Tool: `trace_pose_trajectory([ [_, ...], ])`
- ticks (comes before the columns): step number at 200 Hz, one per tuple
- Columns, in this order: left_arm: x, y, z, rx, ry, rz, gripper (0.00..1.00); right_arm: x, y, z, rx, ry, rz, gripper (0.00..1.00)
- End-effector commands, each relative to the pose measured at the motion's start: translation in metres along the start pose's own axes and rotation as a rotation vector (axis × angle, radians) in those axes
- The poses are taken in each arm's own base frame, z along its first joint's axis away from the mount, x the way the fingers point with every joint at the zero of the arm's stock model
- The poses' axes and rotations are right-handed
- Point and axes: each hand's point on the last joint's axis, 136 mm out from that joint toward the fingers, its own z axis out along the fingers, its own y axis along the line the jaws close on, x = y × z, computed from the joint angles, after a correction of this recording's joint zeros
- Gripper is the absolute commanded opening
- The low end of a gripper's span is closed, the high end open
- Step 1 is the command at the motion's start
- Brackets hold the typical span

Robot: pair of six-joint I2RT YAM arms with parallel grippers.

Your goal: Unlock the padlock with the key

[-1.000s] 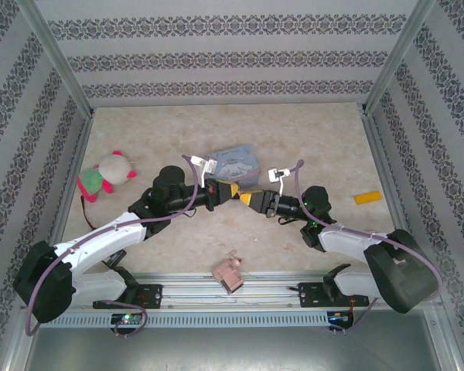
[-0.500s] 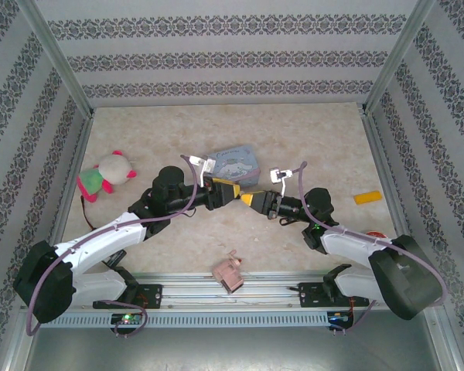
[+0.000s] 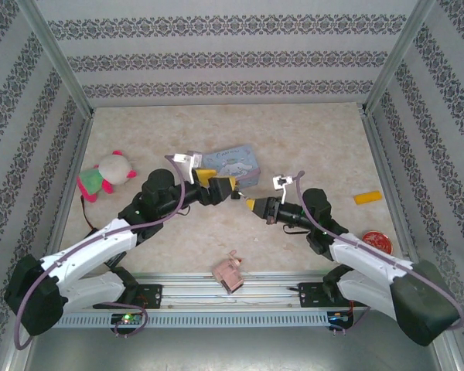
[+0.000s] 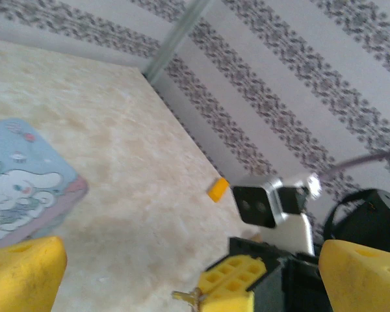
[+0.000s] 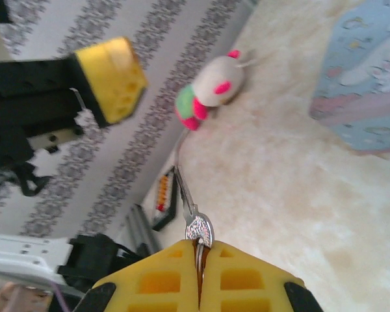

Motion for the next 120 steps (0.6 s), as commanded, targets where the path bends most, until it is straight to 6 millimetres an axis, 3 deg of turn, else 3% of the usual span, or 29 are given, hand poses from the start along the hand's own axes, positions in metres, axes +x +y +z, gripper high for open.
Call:
trace_pose_trajectory([
  [1, 0.008, 0.027, -0.006, -0.155, -0.015, 0.021, 0.99, 0.006, -0.032, -0.012, 0.209, 0.003, -0.055, 0.00],
  [52, 0.034, 0.053, 0.006, -0.294, 0.030, 0.004, 0.99, 0.002, -0.048, -0.039, 0.318, -0.069, -0.084, 0.00],
  [120, 0.053, 0.079, 0.016, -0.420, 0.067, 0.000, 0.97, -0.001, -0.059, -0.050, 0.399, -0.060, -0.035, 0.00],
])
